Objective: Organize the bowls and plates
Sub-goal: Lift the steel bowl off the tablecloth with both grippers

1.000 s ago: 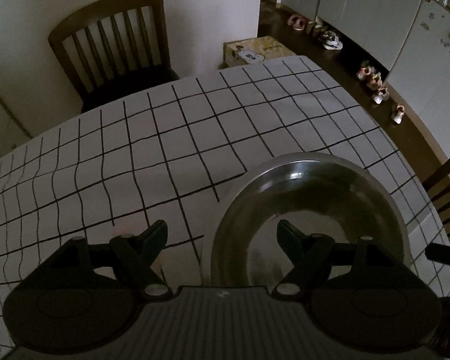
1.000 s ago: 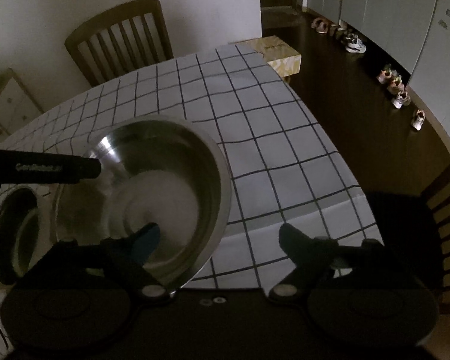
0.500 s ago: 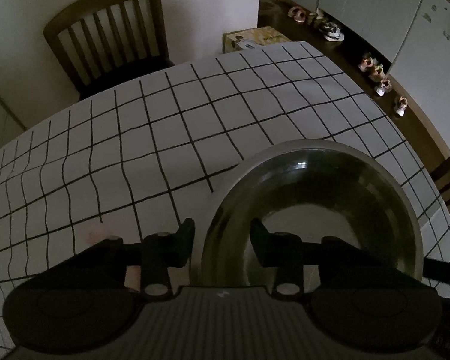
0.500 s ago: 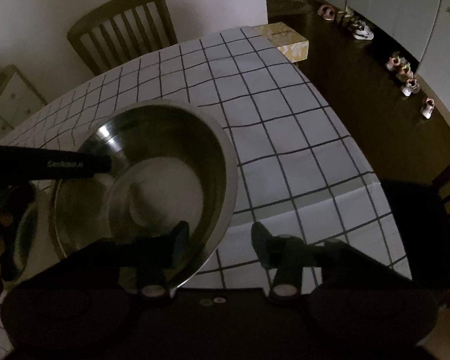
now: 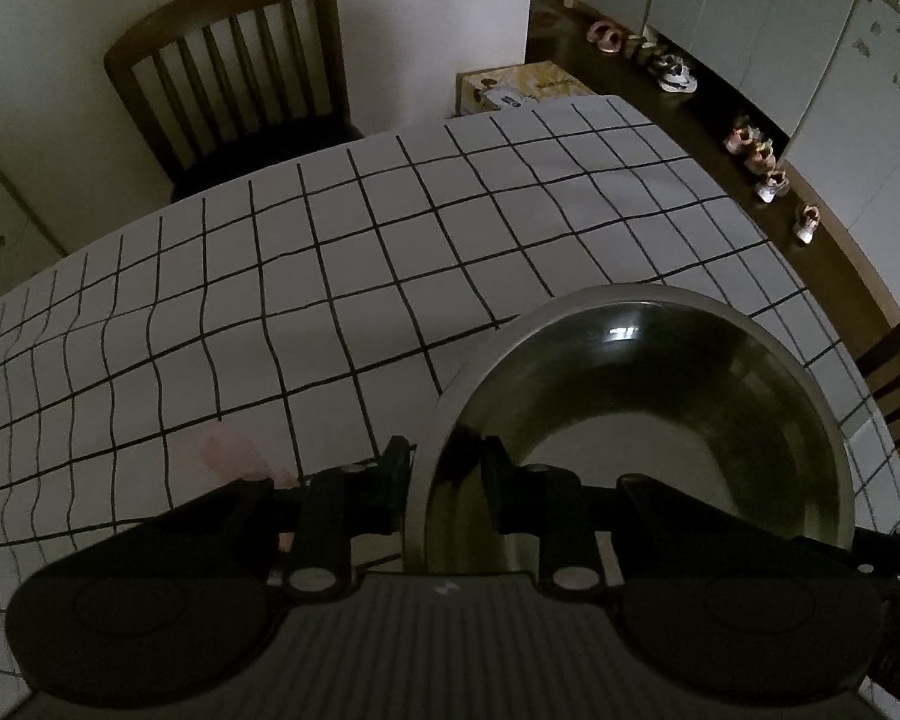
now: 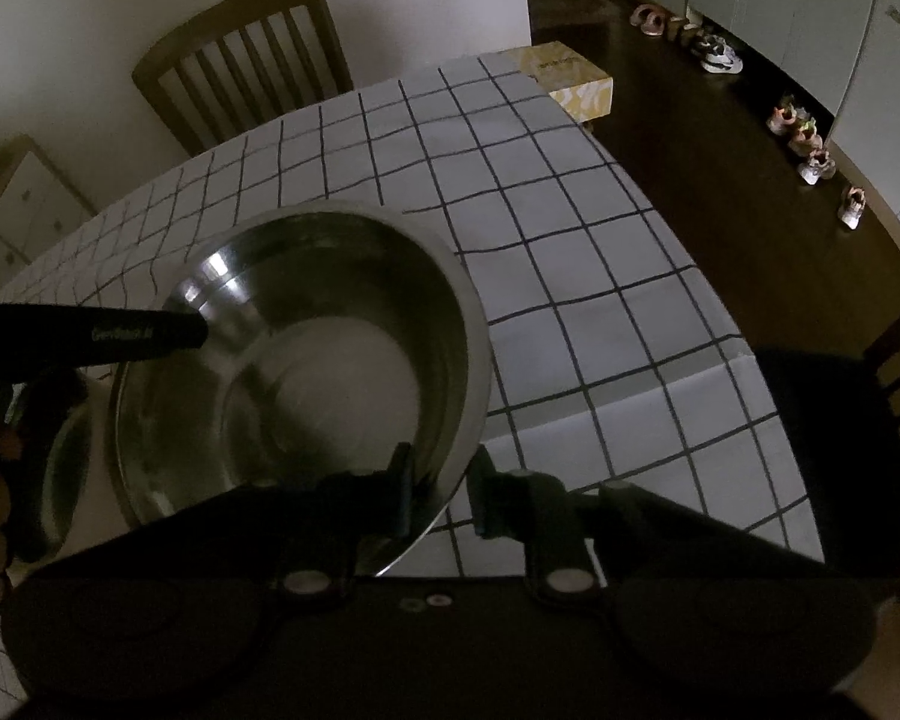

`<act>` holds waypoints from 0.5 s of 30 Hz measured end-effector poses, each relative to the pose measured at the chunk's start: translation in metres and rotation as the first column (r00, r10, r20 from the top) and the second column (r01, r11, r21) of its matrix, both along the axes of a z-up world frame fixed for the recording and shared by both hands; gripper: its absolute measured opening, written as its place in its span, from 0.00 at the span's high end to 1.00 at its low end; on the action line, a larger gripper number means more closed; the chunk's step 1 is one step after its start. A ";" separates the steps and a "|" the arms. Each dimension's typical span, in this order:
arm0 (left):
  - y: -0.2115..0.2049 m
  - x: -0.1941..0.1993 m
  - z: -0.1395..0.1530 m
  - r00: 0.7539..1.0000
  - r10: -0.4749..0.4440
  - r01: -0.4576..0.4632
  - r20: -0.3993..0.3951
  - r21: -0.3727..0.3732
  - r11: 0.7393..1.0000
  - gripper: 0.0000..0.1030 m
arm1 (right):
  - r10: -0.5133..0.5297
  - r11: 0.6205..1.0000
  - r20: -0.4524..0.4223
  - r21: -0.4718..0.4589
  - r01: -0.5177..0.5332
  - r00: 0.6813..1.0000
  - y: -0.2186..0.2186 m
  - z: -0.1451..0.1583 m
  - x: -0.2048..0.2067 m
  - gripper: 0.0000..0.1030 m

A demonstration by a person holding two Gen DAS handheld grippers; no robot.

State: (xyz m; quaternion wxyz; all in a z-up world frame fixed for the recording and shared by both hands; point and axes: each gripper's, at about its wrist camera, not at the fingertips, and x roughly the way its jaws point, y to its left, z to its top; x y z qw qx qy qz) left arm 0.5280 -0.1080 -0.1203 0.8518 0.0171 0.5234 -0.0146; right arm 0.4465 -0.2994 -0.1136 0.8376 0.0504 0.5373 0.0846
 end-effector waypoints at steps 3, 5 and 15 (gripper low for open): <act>-0.001 -0.006 0.007 1.000 -0.004 0.004 0.003 -0.006 1.000 0.76 | -0.003 1.000 0.010 0.002 0.003 1.000 -0.003 0.008 -0.004 0.83; -0.002 -0.011 0.014 1.000 -0.007 0.007 0.004 -0.003 1.000 0.76 | -0.007 1.000 0.015 0.002 0.007 1.000 -0.005 0.015 -0.008 0.83; 0.003 -0.054 0.054 0.999 -0.016 0.016 0.033 -0.019 1.000 0.76 | 0.002 1.000 0.049 0.015 -0.003 0.999 -0.011 0.053 -0.037 0.84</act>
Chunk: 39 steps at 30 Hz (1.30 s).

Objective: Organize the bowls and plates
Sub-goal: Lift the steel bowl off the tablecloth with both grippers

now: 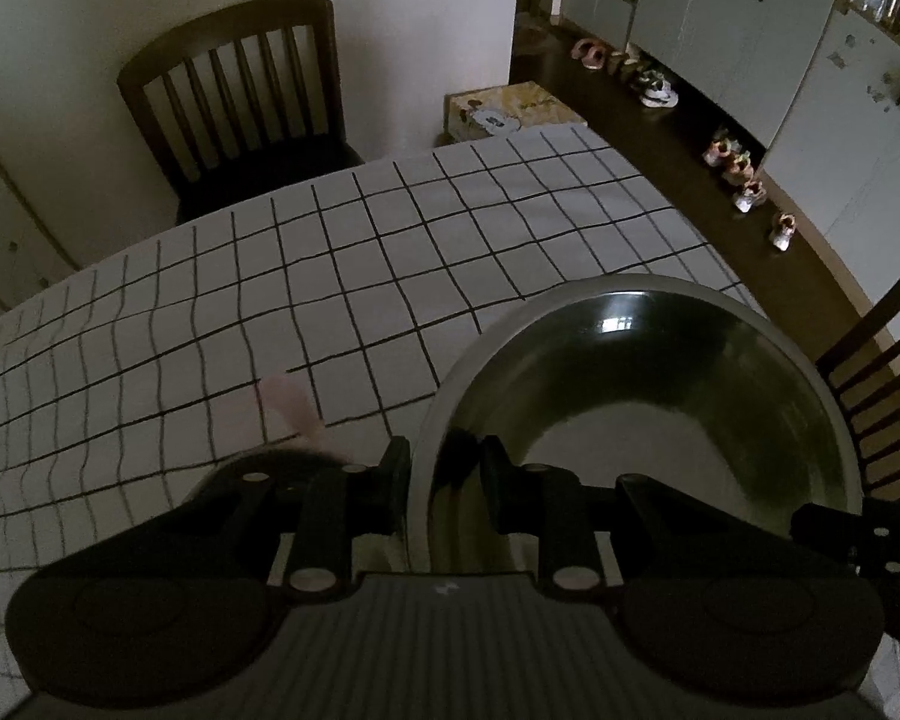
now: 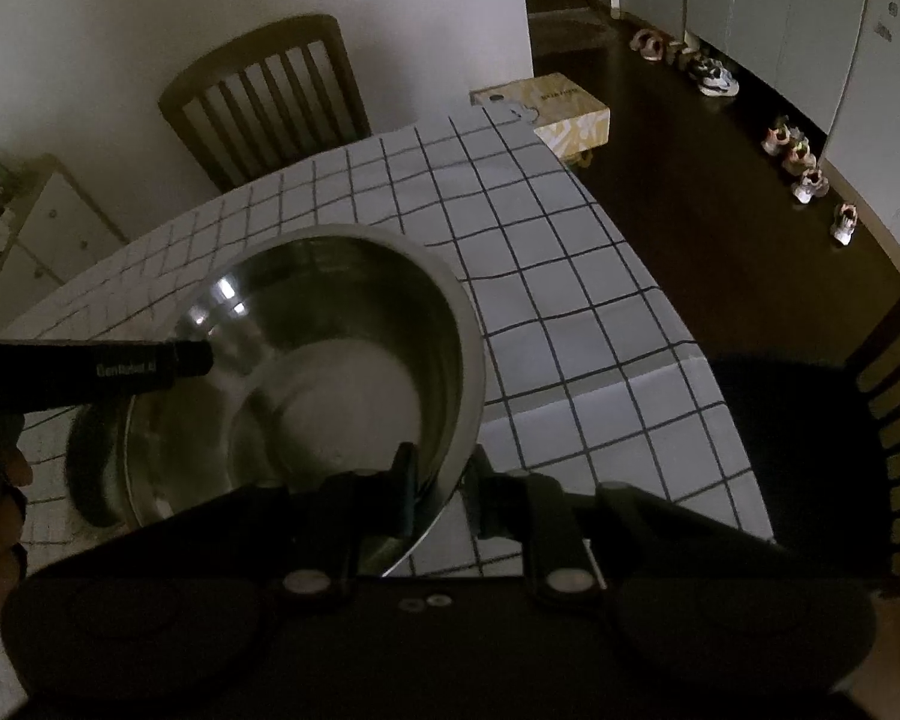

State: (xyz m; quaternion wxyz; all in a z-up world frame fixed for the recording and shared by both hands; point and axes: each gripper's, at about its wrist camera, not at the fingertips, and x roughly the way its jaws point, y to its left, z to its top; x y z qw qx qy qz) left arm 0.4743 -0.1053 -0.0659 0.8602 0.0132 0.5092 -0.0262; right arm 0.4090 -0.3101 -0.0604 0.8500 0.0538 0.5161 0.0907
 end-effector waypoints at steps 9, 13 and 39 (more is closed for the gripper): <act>0.020 -0.052 0.039 1.000 0.017 -0.017 0.023 -0.015 1.000 0.76 | 0.035 0.999 0.040 0.004 -0.035 0.999 0.012 0.036 -0.041 0.84; 0.033 -0.079 0.052 0.999 0.028 -0.027 0.028 -0.019 0.999 0.76 | 0.049 0.999 0.053 0.007 -0.049 0.997 0.020 0.046 -0.060 0.84; 0.126 -0.258 0.080 0.991 0.115 -0.113 0.072 -0.034 0.993 0.76 | 0.198 0.978 0.075 0.046 -0.202 0.977 0.096 0.072 -0.194 0.85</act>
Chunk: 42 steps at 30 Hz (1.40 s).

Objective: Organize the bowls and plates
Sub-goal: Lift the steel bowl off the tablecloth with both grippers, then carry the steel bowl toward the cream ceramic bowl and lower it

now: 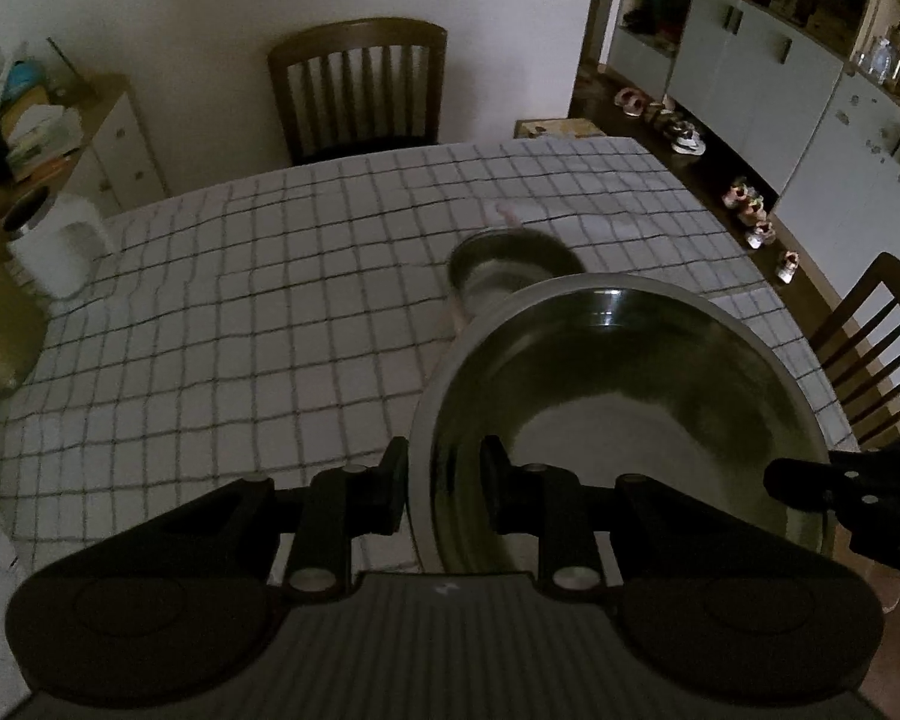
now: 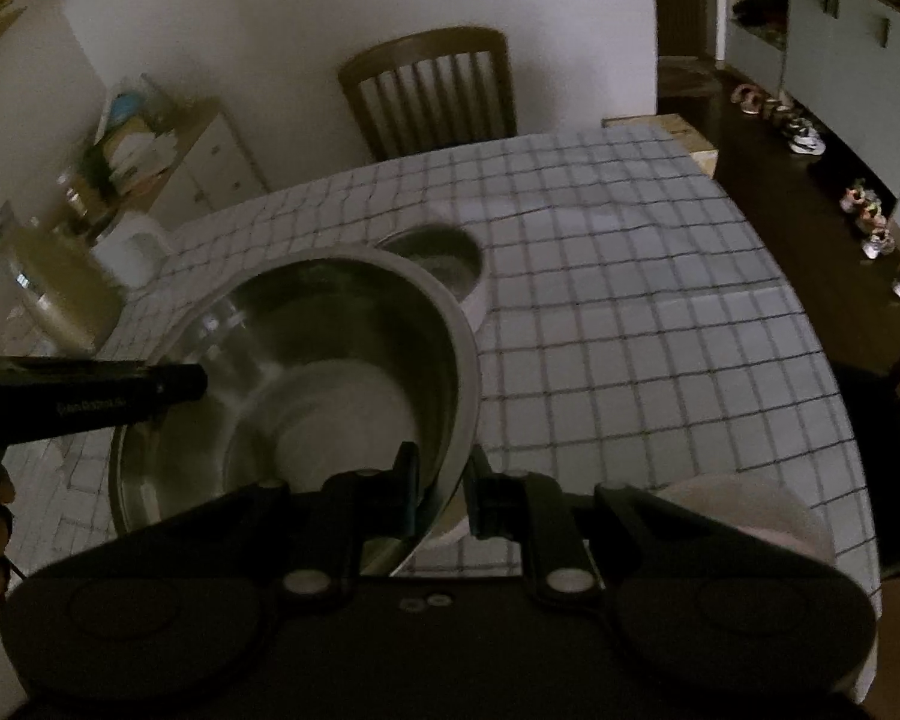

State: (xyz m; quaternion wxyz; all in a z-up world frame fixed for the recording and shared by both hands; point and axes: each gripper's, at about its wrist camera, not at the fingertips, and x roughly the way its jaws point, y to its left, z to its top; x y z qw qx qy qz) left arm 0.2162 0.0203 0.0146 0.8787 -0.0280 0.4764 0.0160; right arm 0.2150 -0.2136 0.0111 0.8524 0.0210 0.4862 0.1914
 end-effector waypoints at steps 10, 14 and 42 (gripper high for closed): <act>0.030 -0.049 -0.020 0.999 0.050 -0.050 -0.021 0.004 0.999 0.76 | 0.083 0.996 -0.043 -0.014 -0.083 0.996 0.034 -0.018 -0.037 0.85; 0.039 -0.065 -0.032 0.997 0.070 -0.070 -0.029 0.010 0.998 0.76 | 0.108 0.994 -0.058 -0.012 -0.109 0.992 0.044 -0.027 -0.047 0.85; 0.038 -0.103 -0.115 0.989 0.077 -0.072 -0.125 0.044 0.996 0.76 | 0.198 0.970 -0.130 -0.117 -0.214 0.971 0.069 -0.104 -0.079 0.84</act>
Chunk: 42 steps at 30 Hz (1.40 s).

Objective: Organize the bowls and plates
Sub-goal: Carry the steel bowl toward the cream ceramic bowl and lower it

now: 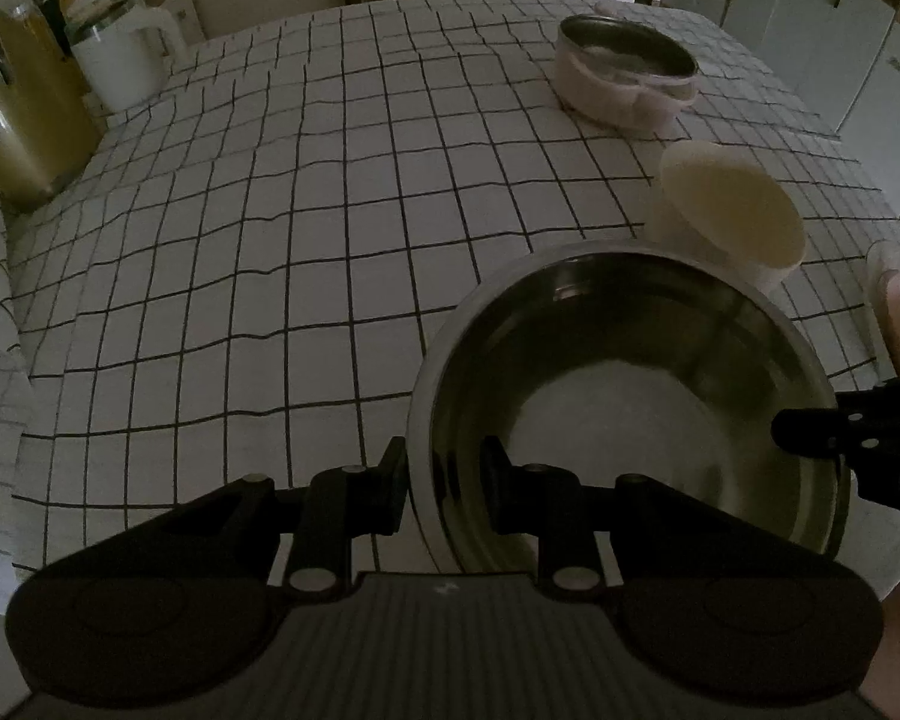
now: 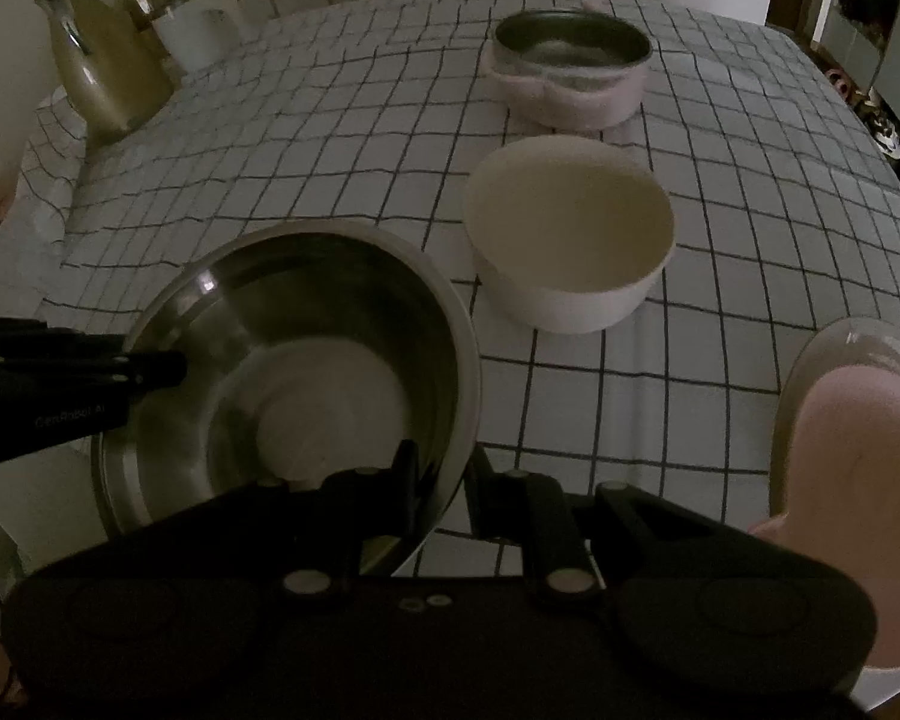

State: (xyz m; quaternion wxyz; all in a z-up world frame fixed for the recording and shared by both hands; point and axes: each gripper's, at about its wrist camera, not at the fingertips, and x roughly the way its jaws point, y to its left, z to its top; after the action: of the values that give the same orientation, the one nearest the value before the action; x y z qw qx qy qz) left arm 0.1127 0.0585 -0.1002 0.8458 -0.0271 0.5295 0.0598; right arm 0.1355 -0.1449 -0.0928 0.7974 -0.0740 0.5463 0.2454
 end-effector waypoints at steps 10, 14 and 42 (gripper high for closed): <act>-0.002 0.003 -0.011 1.000 -0.003 0.003 -0.024 -0.013 1.000 0.76 | -0.007 1.000 -0.015 -0.013 0.007 1.000 -0.003 -0.009 0.003 0.84; -0.002 0.003 -0.016 0.999 -0.010 0.010 -0.040 -0.014 1.000 0.76 | -0.010 1.000 -0.025 -0.015 0.010 1.000 -0.003 -0.012 0.004 0.84; 0.001 -0.003 0.023 0.997 -0.059 0.062 0.056 -0.043 0.997 0.50 | 0.005 0.998 -0.017 0.069 -0.004 1.000 -0.022 0.019 0.011 0.62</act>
State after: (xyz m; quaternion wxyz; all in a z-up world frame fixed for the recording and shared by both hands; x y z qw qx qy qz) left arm 0.1099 0.0595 -0.0768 0.8605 -0.0317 0.5081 0.0214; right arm 0.1464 -0.1669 -0.0739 0.7941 -0.0457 0.5443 0.2666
